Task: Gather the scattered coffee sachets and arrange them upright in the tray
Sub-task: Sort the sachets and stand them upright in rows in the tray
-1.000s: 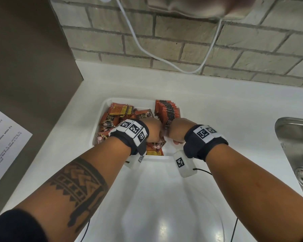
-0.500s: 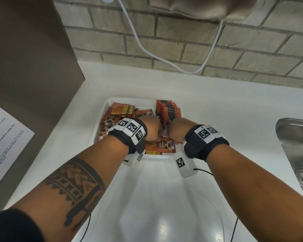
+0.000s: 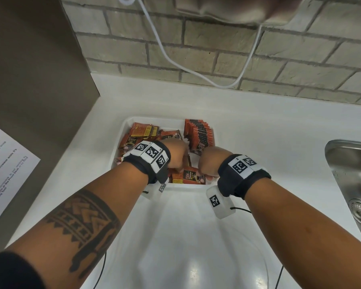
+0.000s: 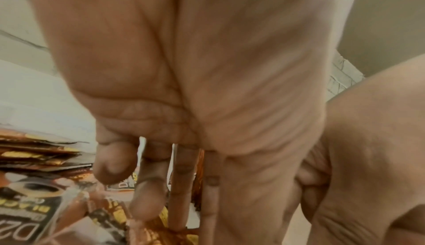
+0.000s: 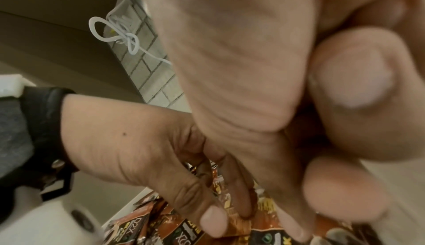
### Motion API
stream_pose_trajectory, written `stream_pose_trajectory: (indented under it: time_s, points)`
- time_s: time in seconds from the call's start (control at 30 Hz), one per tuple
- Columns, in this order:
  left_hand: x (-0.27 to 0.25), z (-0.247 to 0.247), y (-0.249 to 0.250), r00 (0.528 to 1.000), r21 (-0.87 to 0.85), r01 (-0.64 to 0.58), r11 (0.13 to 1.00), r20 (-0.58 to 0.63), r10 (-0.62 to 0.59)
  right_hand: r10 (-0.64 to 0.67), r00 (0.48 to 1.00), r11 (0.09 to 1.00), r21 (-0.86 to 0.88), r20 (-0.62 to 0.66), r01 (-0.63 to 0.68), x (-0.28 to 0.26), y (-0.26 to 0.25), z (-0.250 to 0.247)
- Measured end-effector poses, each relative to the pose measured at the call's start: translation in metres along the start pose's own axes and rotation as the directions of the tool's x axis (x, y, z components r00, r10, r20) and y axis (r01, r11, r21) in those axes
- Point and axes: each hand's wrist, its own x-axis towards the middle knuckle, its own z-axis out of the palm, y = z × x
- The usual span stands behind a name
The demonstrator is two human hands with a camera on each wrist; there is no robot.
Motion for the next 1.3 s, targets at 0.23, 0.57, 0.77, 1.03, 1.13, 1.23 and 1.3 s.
stream_pose_trajectory:
  time_s: [0.23,0.57,0.77,1.03,1.13,1.23,1.3]
  points:
    - [-0.003,0.003,0.006,0.998,0.037,0.055,0.998,-0.009,-0.055,-0.118,0.993,0.984,-0.135,-0.018,0.114,-0.004,-0.005,0.003]
    - [-0.005,0.008,0.005,0.997,0.036,0.059,0.998,0.047,-0.061,-0.148,0.988,0.981,-0.130,-0.048,0.141,-0.010,-0.006,0.000]
    - [-0.009,0.006,0.003,0.996,0.012,0.069,0.998,0.052,-0.069,-0.109,0.989,0.987,-0.125,-0.096,0.096,-0.006,-0.004,0.002]
    - [-0.010,0.001,-0.004,0.989,0.037,0.128,0.991,0.073,-0.130,-0.079,0.990,0.997,0.007,-0.117,0.080,-0.010,-0.003,0.002]
    - [-0.015,-0.007,-0.010,0.990,0.032,0.123,0.992,0.058,-0.125,-0.071,0.994,0.995,0.060,-0.084,0.076,-0.012,-0.002,0.000]
    - [-0.023,-0.017,-0.017,0.991,-0.030,0.125,0.992,0.047,-0.124,-0.089,0.995,0.985,0.142,-0.052,0.096,-0.020,-0.004,-0.003]
    - [-0.026,-0.023,-0.024,0.990,-0.085,0.134,0.987,0.048,-0.131,-0.140,0.987,0.966,0.206,-0.079,0.154,-0.027,-0.005,-0.006]
